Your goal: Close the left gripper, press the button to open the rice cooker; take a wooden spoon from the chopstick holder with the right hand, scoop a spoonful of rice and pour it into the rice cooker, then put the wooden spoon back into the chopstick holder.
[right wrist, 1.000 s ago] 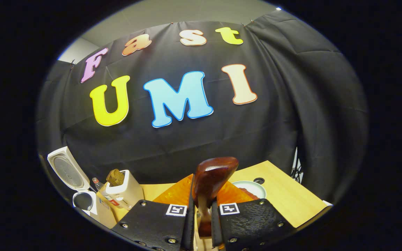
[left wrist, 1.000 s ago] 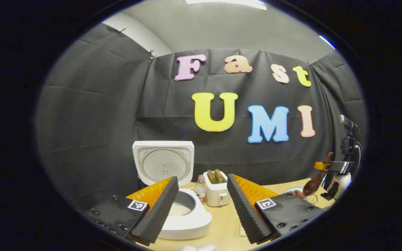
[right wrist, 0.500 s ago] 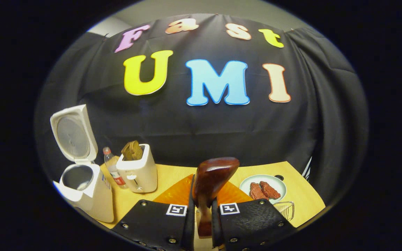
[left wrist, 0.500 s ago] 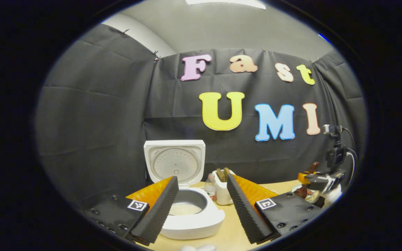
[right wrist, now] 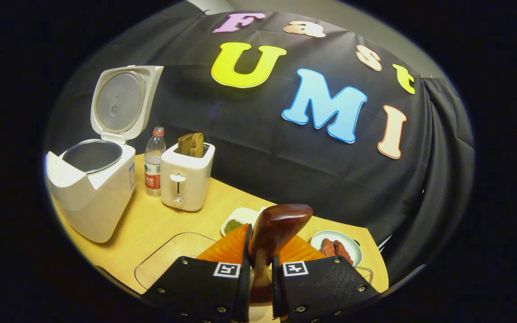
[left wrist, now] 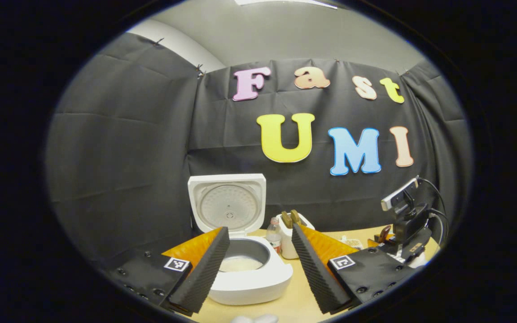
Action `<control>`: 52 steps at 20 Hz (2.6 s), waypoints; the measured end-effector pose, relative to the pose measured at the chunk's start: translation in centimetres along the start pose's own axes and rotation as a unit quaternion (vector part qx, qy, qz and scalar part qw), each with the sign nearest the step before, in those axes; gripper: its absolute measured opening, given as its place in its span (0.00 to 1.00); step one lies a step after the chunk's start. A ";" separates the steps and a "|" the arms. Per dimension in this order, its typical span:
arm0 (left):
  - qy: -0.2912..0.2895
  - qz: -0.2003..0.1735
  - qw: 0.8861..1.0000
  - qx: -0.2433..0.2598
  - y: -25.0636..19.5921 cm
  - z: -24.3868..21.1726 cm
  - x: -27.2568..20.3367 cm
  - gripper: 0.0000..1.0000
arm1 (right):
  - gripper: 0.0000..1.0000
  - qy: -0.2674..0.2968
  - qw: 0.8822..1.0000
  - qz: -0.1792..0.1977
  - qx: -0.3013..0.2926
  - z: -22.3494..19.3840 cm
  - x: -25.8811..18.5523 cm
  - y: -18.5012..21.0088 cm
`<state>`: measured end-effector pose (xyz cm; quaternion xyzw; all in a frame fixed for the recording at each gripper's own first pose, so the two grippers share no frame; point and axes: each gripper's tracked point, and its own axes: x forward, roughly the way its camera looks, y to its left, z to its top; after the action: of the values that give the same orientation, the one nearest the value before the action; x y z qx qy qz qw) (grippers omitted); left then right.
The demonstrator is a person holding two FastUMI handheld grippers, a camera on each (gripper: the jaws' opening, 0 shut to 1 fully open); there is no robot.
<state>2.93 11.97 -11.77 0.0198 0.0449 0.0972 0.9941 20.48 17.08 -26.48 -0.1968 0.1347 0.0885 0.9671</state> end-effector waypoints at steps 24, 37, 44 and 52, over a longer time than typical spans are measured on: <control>0.019 0.000 1.000 0.003 1.5 -1.0 0.9 0.98 | 0.21 0.070 0.973 0.097 0.200 -3.0 1.3 9.0; 0.018 -0.001 1.000 0.006 1.4 -0.6 1.2 0.96 | 0.20 0.094 0.863 0.139 0.476 -4.8 1.7 7.4; 0.006 -0.009 1.000 0.018 0.6 0.8 1.3 0.99 | 0.20 0.074 0.810 0.136 0.566 -4.6 1.2 3.3; -0.002 -0.021 1.000 0.020 -0.7 2.0 1.4 0.99 | 0.20 0.037 0.771 0.114 0.625 -3.8 0.4 -2.0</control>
<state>4.58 11.51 -9.93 0.0387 0.0451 0.0753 0.9954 20.40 13.79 -29.22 0.4652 0.2171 0.0868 0.8538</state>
